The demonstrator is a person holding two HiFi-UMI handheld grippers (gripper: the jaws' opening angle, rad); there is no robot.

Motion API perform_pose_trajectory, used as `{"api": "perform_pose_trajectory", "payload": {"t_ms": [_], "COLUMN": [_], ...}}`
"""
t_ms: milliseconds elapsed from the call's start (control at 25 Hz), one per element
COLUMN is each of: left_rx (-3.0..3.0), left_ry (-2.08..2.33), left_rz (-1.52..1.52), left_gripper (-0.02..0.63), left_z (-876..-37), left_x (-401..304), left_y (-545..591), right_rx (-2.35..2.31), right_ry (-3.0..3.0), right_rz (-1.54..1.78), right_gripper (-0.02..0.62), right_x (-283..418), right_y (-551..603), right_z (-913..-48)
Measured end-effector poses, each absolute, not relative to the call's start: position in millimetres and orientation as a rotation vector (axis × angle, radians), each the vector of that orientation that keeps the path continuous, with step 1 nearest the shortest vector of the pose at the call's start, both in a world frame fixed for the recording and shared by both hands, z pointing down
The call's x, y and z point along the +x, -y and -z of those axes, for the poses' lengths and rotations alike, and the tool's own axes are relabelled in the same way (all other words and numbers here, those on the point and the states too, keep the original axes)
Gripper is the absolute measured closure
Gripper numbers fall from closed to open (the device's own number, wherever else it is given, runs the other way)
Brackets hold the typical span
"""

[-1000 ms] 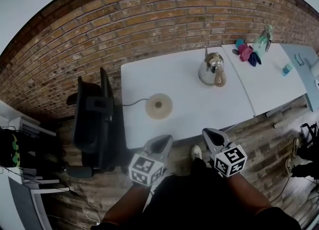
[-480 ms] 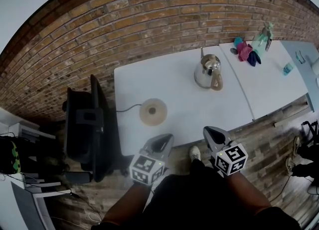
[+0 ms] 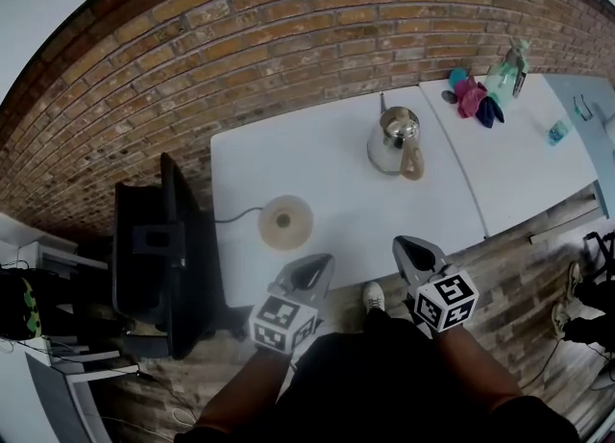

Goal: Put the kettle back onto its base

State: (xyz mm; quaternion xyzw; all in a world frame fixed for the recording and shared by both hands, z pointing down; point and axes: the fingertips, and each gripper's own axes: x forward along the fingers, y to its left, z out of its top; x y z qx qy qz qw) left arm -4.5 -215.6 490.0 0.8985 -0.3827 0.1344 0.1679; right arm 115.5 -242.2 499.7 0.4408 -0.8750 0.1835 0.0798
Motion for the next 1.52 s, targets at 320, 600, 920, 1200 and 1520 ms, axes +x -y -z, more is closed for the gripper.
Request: {"api": "perform_pose_trajectory", "payload": {"t_ms": [320,600,920,1200,1520], "left_rx": [2.548,2.531,2.515,2.478,2.457], "left_ry": [1.103,1.115,1.126,1.126,1.122], "left_rz": [-0.392,-0.409,-0.422,-0.443,-0.478], "left_gripper": [0.606,0.606,0.606,0.606,0.606], "left_z": [-495.9,-502.3,-504.9,-516.2,-527.5], "left_x": [17.9,34.7,46.3,50.6,53.6], "left_y": [237.0,251.9,269.7,284.1,303.1], "right_rx": [1.345,1.376,1.364,1.407,1.438], "right_ry": [2.562,2.501,2.447,2.385,2.352], "right_rz": [-0.548,-0.501,-0.451,-0.439,-0.465], "right_gripper": [0.569,0.520,0.473,0.418,0.365], "right_x": [149.5,178.3,190.1,201.0,208.2], "right_y": [273.7,304.6,344.4,382.5,423.1], "right_z": [-511.1,-518.0,-533.6,-549.7,-560.8]}}
